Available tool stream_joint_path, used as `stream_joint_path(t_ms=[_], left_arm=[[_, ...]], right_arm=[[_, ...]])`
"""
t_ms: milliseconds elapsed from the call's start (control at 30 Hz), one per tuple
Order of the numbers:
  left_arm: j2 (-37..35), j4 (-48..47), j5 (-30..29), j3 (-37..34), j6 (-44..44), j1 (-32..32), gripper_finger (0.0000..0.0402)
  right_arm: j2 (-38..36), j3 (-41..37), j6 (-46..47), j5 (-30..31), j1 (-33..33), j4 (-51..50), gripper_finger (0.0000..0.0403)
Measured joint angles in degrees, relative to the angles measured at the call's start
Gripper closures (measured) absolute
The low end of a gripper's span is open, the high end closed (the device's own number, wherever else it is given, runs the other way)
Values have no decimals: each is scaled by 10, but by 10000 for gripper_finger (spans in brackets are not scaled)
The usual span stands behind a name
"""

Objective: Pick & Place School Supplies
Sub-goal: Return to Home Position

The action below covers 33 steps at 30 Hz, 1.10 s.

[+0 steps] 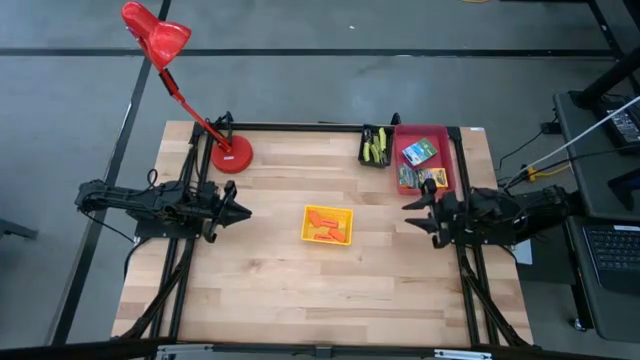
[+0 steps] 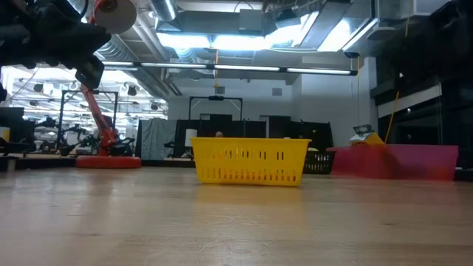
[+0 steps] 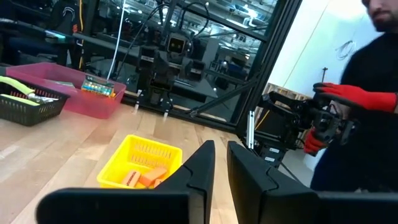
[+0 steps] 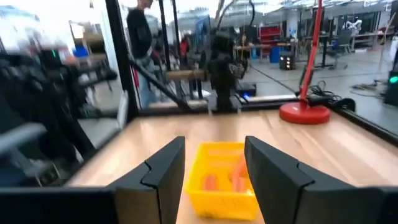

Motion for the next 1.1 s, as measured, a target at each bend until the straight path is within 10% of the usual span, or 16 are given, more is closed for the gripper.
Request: stream_joint_path(t_ms=[633,1100], left_arm=[[0,0,-1,0,0,0,366],[0,0,-2,0,0,0,366]], right_arm=[[65,0,-82,-46,-37,-13,231],[66,0,124,-48,-35,-13,231]])
